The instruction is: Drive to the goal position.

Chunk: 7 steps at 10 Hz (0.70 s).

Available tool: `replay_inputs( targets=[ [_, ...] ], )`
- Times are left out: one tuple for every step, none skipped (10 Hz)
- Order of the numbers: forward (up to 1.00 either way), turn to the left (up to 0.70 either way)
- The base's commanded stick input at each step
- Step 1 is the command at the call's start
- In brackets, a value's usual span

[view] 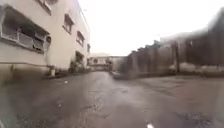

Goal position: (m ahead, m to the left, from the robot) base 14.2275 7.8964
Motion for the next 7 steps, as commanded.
replay_inputs(
  targets=[
    [0.50, 0.08],
    [0.50, 0.08],
    [0.50, 0.08],
    [0.50, 0.08],
    [0.50, 0.08],
    [0.50, 0.08],
    [0.50, 0.08]
  ],
)
